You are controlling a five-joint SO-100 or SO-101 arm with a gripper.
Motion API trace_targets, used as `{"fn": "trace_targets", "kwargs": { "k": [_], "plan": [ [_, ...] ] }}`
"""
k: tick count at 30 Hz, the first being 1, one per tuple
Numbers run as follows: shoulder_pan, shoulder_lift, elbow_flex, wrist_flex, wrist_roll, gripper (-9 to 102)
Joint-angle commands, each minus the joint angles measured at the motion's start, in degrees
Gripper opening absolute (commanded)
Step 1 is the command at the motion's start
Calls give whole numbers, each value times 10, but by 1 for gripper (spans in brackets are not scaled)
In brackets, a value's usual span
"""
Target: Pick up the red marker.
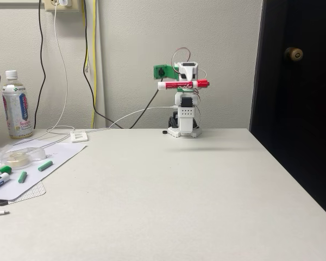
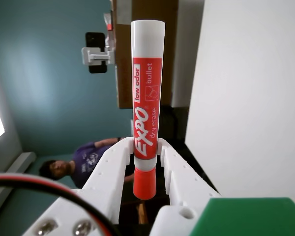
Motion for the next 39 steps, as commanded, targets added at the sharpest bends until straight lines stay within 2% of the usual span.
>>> {"fn": "trace_targets", "kwargs": {
  "k": [1, 13, 39],
  "plan": [
    [-7, 32, 30, -40, -5, 0],
    [-17, 54, 97, -102, -6, 0],
    [-7, 88, 150, -134, -19, 0]
  ]
}}
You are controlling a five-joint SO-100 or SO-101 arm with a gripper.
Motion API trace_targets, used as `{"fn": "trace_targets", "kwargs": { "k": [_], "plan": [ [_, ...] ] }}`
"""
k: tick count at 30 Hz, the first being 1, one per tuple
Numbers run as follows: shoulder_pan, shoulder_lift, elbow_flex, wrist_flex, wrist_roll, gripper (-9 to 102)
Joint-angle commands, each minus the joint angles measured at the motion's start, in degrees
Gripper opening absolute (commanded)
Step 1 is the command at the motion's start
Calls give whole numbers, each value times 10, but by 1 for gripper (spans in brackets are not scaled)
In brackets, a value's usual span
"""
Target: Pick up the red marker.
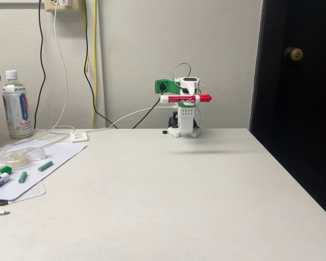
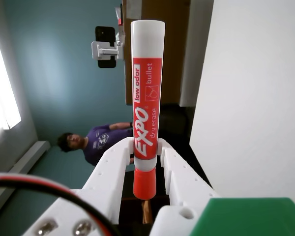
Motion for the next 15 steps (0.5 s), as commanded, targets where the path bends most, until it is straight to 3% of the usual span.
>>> {"fn": "trace_targets", "kwargs": {
  "k": [1, 15],
  "plan": [
    [4, 6, -5, -12, -6, 0],
    [4, 6, -4, -25, -7, 0]
  ]
}}
